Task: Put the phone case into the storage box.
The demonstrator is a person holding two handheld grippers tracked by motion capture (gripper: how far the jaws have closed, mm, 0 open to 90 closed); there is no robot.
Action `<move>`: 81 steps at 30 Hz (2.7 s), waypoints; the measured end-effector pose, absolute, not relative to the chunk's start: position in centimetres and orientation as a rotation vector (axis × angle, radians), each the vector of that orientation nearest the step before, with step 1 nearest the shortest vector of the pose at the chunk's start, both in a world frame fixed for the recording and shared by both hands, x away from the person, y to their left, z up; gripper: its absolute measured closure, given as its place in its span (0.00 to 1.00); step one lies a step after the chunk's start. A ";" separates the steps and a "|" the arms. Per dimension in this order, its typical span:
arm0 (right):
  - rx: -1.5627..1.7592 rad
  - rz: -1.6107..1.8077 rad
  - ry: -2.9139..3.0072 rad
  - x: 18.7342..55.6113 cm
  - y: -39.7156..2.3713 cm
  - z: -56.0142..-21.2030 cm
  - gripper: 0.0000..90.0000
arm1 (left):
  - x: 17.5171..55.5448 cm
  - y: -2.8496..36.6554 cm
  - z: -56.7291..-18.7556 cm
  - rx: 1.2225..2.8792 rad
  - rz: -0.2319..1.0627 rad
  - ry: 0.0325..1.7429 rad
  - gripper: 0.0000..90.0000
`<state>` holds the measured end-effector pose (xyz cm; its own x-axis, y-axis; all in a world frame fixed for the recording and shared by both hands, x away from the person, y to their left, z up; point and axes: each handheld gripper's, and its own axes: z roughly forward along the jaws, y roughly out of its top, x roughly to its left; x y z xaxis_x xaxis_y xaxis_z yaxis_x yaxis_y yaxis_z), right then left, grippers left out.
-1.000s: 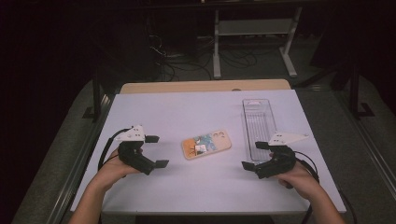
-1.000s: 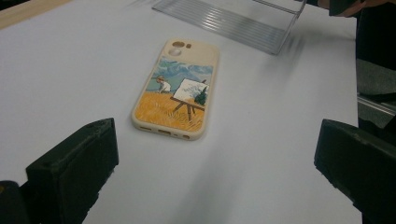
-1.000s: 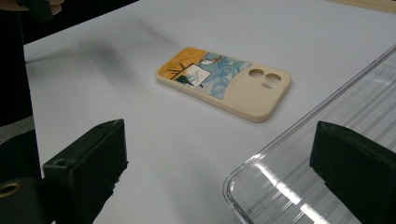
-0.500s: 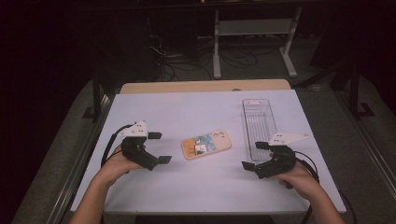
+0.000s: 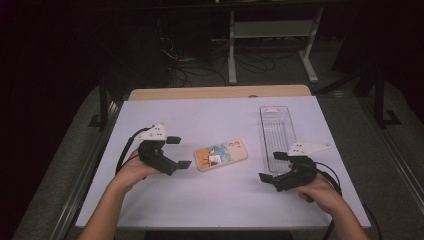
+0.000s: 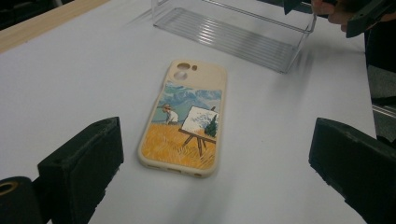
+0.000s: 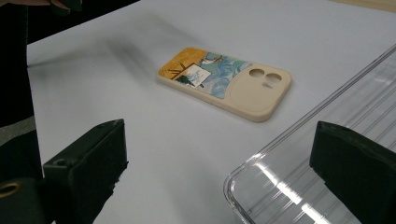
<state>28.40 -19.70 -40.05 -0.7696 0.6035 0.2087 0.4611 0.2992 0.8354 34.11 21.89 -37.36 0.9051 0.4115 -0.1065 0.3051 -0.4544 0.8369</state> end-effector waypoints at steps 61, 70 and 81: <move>0.988 1.471 2.421 28.4 -19.7 -40.1 0.05 | 41.6 19.0 -44.8 2.178 0.205 0.676 0.99; 0.985 1.468 2.423 28.4 -19.7 -40.1 0.05 | 41.4 18.9 -44.9 2.199 0.177 0.662 1.00; 0.983 1.466 2.425 28.3 -19.7 -40.1 0.05 | 39.9 18.6 -45.0 2.235 0.130 0.639 1.00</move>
